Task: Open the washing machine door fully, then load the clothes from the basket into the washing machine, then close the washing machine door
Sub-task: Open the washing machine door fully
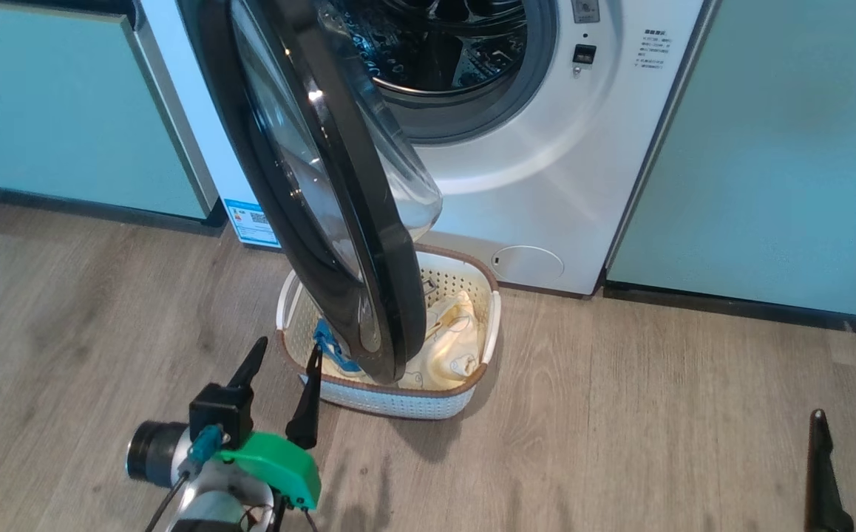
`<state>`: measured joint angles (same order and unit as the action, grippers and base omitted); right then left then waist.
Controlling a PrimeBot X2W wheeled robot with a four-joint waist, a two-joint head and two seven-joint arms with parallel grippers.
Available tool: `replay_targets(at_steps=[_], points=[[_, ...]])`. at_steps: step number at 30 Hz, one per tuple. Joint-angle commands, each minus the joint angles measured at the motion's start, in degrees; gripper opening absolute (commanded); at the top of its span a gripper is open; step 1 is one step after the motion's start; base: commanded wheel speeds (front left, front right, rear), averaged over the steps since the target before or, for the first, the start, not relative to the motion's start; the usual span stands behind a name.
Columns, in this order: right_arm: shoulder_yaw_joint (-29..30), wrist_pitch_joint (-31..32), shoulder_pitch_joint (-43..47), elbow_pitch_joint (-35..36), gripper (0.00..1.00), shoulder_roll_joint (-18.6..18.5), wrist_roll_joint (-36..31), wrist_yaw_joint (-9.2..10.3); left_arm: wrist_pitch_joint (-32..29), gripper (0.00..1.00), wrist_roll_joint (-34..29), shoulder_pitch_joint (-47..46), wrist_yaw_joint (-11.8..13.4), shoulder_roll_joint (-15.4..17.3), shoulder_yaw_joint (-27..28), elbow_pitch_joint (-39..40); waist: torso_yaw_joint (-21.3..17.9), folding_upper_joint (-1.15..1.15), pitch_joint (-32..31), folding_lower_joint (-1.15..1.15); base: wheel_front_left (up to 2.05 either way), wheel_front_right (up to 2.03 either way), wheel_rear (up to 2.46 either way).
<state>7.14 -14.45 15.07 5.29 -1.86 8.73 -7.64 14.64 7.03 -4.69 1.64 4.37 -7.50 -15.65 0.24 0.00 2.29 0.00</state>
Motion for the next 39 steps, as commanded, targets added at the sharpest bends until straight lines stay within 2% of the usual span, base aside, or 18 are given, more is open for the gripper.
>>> replay_targets(at_steps=[1,15,16,17,31,35,39], points=[[-1.2,-0.5,-1.1,2.2,1.0,-1.0,0.1,0.15,0.4,1.0,-0.6,-1.5,-0.2,0.8,2.3,1.6,-0.1,0.0,0.1,0.0,0.0,0.0,0.0],[-1.5,-0.5,-0.9,2.5,1.0,-1.0,0.5,0.15,0.4,1.0,-1.1,-1.9,-0.8,0.4,2.7,1.6,-0.5,0.0,0.6,0.0,0.0,0.0,0.0],[-1.5,-0.5,-0.9,2.5,1.0,-1.0,0.5,0.15,0.4,0.3,-1.1,-1.9,-0.9,0.3,2.7,1.6,-0.5,0.0,0.6,0.0,0.0,0.0,0.0],[-1.5,-0.5,-0.9,2.5,1.0,-1.0,0.5,0.15,0.4,0.0,-1.1,-2.0,-1.1,0.3,2.7,1.6,-0.5,0.0,0.7,0.0,0.0,0.0,0.0],[-1.6,-0.5,-1.3,2.4,1.0,-1.0,0.6,0.15,0.4,0.0,-2.0,-3.4,-1.3,0.6,3.3,2.3,-0.6,0.0,1.4,0.0,0.0,0.0,0.0],[-1.6,-0.5,-1.3,2.4,1.0,-1.0,0.7,0.15,0.4,0.0,-3.2,-5.6,-0.2,1.8,4.4,5.4,-0.5,0.0,1.4,0.0,0.0,0.0,0.0],[-1.5,-0.5,-1.4,2.4,1.0,-1.0,0.4,0.15,0.4,0.0,-5.2,-9.6,1.0,3.8,5.5,11.9,-0.5,0.0,1.6,0.0,0.0,0.0,0.0]])
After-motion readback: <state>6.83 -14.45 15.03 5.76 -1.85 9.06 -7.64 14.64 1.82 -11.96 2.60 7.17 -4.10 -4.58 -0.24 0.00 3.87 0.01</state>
